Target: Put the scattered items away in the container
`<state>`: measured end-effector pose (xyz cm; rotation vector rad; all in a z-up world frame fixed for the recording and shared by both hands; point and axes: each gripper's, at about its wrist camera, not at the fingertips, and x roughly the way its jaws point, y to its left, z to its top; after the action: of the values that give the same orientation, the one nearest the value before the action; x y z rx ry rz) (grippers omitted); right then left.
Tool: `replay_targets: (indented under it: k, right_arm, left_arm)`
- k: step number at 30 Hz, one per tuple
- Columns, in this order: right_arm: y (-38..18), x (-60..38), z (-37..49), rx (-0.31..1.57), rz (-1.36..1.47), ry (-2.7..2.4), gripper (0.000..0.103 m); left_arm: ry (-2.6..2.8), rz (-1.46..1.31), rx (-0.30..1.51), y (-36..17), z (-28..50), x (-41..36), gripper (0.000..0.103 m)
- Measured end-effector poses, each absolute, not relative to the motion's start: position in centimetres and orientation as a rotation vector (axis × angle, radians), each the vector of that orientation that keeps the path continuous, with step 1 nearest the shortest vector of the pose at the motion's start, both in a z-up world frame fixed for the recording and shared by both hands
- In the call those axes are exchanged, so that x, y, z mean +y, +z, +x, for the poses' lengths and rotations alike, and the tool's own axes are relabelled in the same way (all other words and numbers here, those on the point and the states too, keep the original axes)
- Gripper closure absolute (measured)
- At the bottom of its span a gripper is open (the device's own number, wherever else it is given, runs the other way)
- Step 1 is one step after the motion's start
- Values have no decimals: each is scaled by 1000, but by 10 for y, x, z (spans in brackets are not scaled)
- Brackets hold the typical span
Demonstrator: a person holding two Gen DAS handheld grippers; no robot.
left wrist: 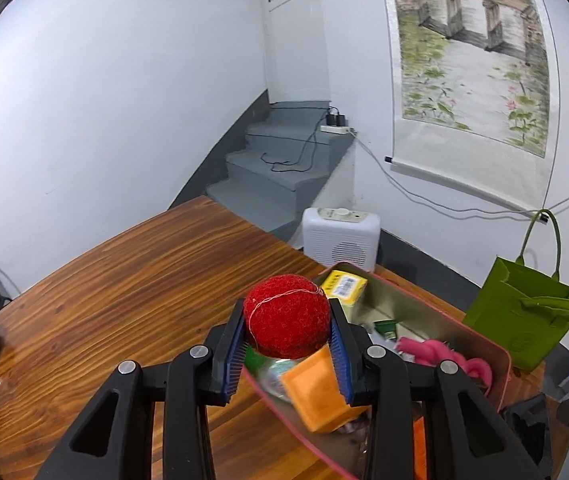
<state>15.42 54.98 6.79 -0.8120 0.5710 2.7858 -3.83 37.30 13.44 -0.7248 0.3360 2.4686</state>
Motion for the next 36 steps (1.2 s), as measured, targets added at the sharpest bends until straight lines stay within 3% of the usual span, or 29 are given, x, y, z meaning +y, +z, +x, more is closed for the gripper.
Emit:
replay_targets:
  k: [9, 11, 14, 16, 19, 21, 26, 29, 36]
  right_arm:
    - [62, 556, 156, 590, -818, 2771, 20]
    - [62, 556, 157, 590, -820, 2771, 20]
    - [61, 555, 157, 588, -828, 2778, 20]
    - [62, 551, 156, 576, -835, 2788, 20]
    - [64, 545, 155, 539, -848, 2806, 20]
    - [65, 539, 153, 515, -868, 2822, 19]
    - [66, 523, 148, 436, -925, 2855, 14]
    - [67, 513, 148, 396, -942, 2872, 1]
    - [72, 494, 148, 320, -966, 2899, 1]
  left_arm:
    - [2390, -796, 320, 119, -47, 403, 64]
    - [2375, -814, 313, 116, -51, 407, 60]
    - [2388, -840, 315, 113, -55, 409, 41]
    - [2415, -829, 338, 112, -53, 407, 16]
    - [2503, -770, 435, 113, -43, 406, 11]
    - [2545, -745, 497, 115, -35, 405, 0]
    - [2627, -648, 565, 120, -8, 395, 0]
    - [2644, -637, 574, 124, 3, 387, 0]
    - [2661, -675, 512, 126, 28, 364, 0]
